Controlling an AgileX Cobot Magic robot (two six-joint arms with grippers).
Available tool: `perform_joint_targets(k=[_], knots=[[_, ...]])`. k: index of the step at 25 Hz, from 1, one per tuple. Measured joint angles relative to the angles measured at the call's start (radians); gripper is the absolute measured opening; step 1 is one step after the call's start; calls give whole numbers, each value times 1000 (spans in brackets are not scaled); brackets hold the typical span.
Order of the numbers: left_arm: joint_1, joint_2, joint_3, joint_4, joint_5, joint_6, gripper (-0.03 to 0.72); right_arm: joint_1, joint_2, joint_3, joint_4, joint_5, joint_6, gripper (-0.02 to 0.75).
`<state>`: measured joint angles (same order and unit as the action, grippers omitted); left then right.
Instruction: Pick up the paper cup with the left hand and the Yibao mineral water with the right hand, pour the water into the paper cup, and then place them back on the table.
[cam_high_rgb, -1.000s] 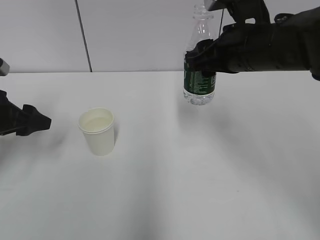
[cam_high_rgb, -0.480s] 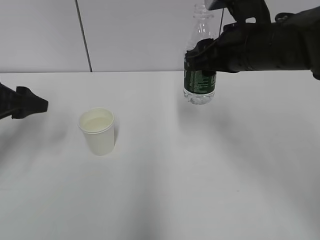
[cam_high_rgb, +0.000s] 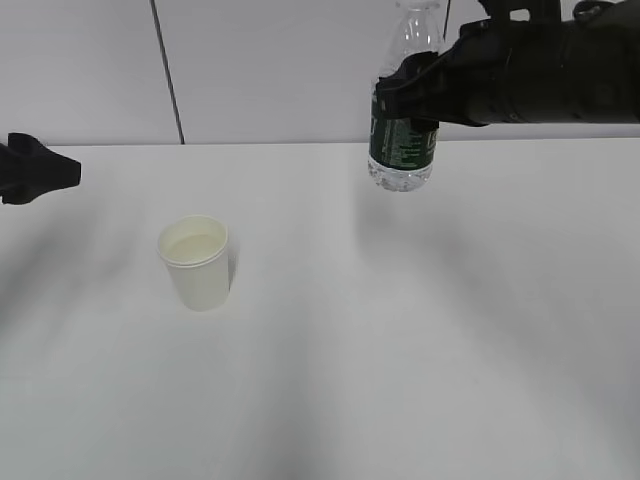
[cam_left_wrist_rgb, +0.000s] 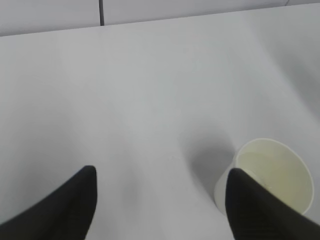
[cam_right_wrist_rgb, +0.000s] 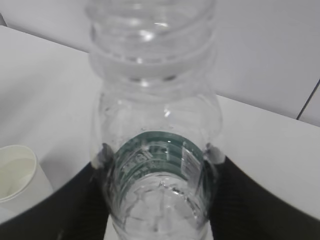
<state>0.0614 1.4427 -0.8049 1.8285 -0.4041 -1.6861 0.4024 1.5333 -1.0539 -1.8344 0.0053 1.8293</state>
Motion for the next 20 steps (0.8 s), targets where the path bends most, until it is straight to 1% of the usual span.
perform_joint_targets(k=[4,13,20], knots=[[0,-22,0,0,-1,0,491,0,0,11,0,9,16,426],[0,-31,0,0,-3,0,491,0,2,102,8,108,22,426],[0,-31,0,0,-4,0,490,0,89,111,10,120,22,426]])
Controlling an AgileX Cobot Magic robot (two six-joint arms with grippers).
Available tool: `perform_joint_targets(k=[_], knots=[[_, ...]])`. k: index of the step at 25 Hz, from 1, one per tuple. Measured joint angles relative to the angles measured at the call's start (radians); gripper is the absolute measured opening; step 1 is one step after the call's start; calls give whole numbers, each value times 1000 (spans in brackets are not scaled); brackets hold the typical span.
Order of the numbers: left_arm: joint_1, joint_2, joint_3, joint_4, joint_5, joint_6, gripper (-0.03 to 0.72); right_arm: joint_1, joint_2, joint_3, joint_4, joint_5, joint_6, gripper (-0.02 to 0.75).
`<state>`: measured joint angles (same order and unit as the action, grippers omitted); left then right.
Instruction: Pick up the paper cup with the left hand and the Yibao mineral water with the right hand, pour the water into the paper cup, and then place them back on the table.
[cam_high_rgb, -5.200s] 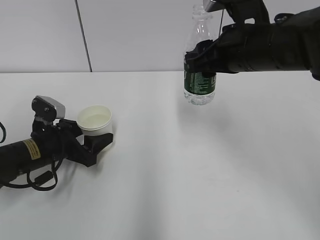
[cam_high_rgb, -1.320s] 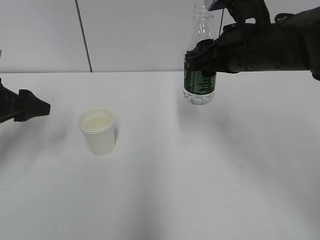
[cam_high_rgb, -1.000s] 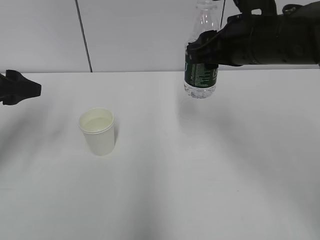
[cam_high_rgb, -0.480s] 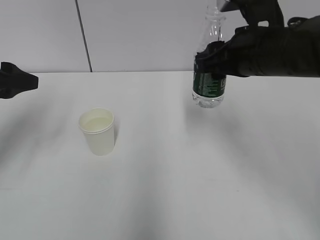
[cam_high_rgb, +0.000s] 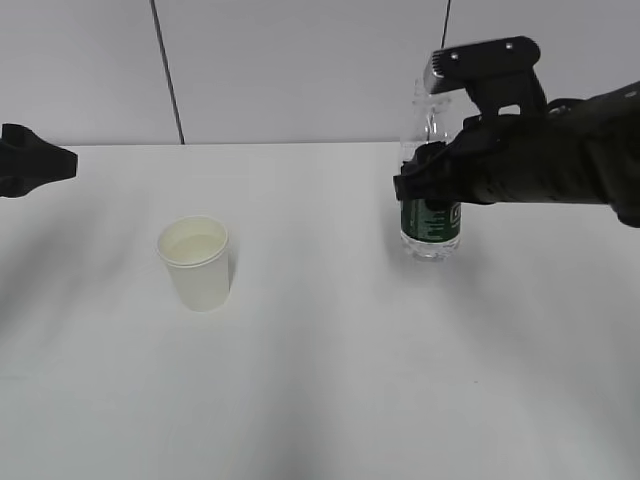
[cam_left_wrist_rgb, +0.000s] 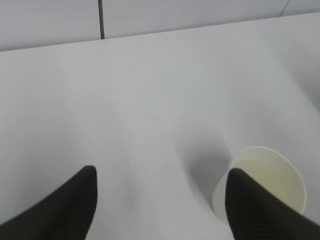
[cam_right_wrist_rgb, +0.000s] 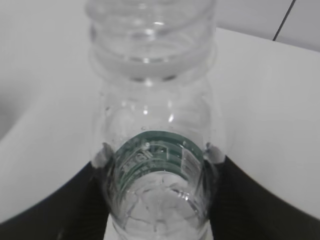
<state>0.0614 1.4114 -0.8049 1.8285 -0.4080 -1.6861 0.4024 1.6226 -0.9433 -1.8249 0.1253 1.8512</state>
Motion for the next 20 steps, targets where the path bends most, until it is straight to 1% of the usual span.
perform_joint_targets(k=[11,20], knots=[[0,0,0,0,0,0,489,0,115,0,1,7,-47,426],[0,0,0,0,1,0,489,0,122,0,2,8,-55,426]])
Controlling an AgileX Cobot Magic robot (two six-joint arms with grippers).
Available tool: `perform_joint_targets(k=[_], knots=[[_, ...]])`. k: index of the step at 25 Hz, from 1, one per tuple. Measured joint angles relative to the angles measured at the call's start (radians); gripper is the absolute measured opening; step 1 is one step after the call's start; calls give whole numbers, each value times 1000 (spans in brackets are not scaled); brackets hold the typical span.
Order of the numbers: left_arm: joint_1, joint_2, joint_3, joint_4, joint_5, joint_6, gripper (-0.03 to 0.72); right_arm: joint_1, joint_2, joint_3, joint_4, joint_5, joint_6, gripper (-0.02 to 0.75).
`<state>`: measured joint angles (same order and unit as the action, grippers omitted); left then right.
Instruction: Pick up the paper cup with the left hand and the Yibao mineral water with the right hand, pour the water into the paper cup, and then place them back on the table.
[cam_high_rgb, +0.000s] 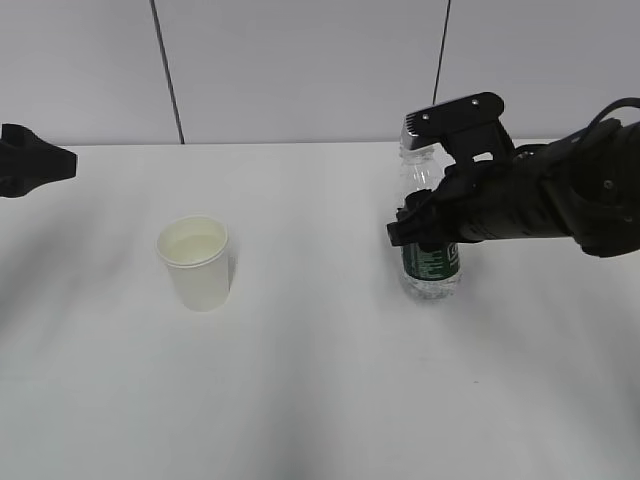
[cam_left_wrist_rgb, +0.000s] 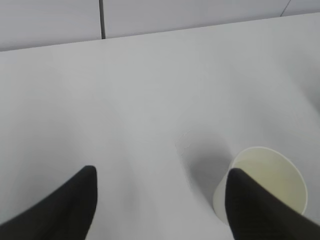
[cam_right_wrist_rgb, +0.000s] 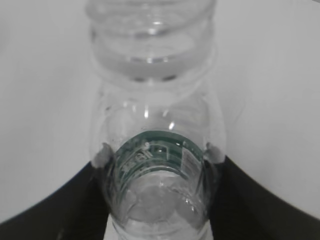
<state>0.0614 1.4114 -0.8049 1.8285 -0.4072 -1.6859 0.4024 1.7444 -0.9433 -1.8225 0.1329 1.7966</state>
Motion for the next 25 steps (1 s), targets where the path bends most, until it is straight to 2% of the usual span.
perform_joint_targets(k=[13,25], knots=[[0,0,0,0,6,0,489,0,0,-8,0,0,-27,426],[0,0,0,0,19,0,489,0,0,-117,0,-2,29,426]])
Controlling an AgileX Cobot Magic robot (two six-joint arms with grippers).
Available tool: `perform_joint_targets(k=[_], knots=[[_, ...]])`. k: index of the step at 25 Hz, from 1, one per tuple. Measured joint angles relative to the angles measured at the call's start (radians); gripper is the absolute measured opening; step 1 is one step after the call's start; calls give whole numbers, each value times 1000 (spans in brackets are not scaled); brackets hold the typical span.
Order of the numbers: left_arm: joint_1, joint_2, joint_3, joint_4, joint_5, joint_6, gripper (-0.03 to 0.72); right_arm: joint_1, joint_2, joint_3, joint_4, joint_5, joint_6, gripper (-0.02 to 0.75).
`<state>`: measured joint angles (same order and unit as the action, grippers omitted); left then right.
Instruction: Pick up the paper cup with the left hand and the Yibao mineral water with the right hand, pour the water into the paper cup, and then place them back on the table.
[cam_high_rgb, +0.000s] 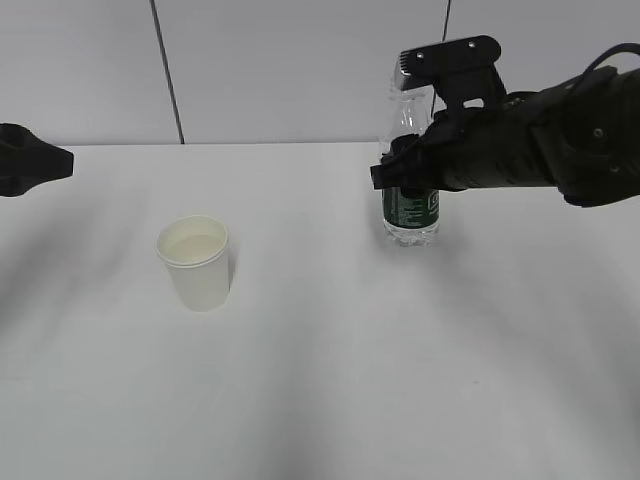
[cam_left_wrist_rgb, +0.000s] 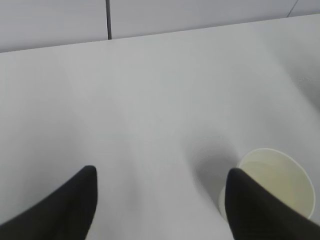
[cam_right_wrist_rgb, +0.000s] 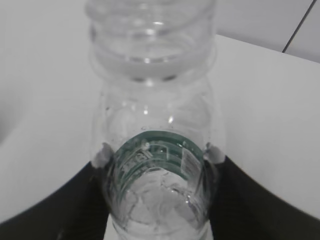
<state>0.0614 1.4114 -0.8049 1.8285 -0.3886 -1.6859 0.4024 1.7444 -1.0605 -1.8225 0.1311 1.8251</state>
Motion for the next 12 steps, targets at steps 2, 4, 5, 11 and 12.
perform_joint_targets(k=[2,4,5,11,12], knots=[[0,0,0,0,0,0,489,0,13,-12,0,0,0,426],[0,0,0,0,0,0,489,0,35,-26,0,0,0,426],[0,0,0,0,0,0,489,0,48,-33,0,0,-2,426],[0,0,0,0,0,0,489,0,98,-78,0,-4,-4,426],[0,0,0,0,0,0,489,0,105,-81,0,-5,-4,426]])
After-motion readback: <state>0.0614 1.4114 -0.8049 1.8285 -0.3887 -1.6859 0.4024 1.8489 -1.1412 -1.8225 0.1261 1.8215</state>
